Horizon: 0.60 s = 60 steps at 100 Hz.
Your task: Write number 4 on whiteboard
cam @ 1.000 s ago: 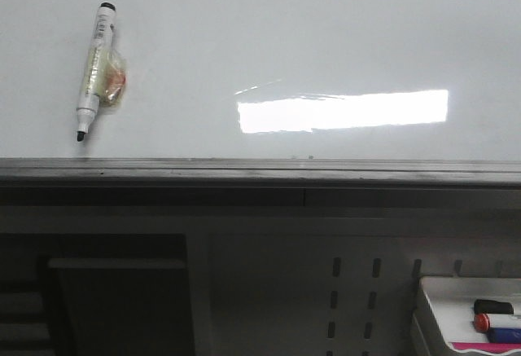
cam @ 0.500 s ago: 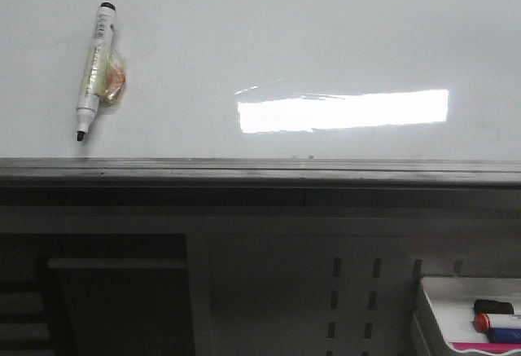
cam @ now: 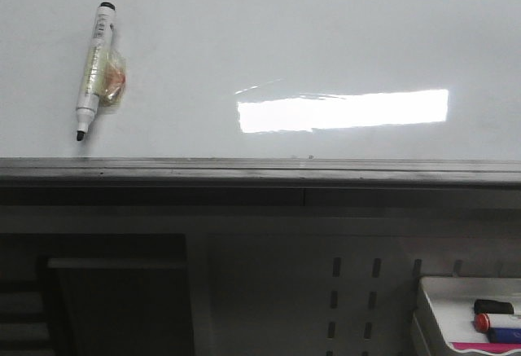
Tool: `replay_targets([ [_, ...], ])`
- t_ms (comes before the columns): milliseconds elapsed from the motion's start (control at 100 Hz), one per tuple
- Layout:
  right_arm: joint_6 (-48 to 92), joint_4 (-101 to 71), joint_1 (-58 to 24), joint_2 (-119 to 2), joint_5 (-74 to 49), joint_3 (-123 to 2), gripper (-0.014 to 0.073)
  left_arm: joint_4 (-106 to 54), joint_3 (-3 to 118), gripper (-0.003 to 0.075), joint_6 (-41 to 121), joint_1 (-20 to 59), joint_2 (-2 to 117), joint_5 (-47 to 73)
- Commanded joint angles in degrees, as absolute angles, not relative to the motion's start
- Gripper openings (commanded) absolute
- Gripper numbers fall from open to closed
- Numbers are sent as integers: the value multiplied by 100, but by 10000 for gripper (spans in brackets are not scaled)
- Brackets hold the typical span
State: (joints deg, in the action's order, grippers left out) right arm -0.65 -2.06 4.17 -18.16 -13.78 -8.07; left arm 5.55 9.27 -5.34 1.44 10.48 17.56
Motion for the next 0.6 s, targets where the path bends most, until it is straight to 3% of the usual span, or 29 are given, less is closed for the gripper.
replay_targets([
  [0,-66,-215,455,-2034,-579,-1035,-64,519,1253,-20,-538,184,1350,1327],
  [90,-66,-215,455,-2045,-343,-1035,-64,278,1289,20,-549,198,1523,1262],
  [240,-66,-215,455,-2045,-304,-1035,-64,254,1270,314,-549,198,1795,576],
  [310,-66,-215,455,-2045,-289,-1035,-64,150,1230,400,-549,198,1979,-182],
  [450,-66,-215,455,-2045,-301,-1035,-64,313,1251,406,-549,366,2652,-828],
  [590,-66,-215,455,-2045,-314,-1035,-64,313,1416,406,-549,1148,3653,-1060],
])
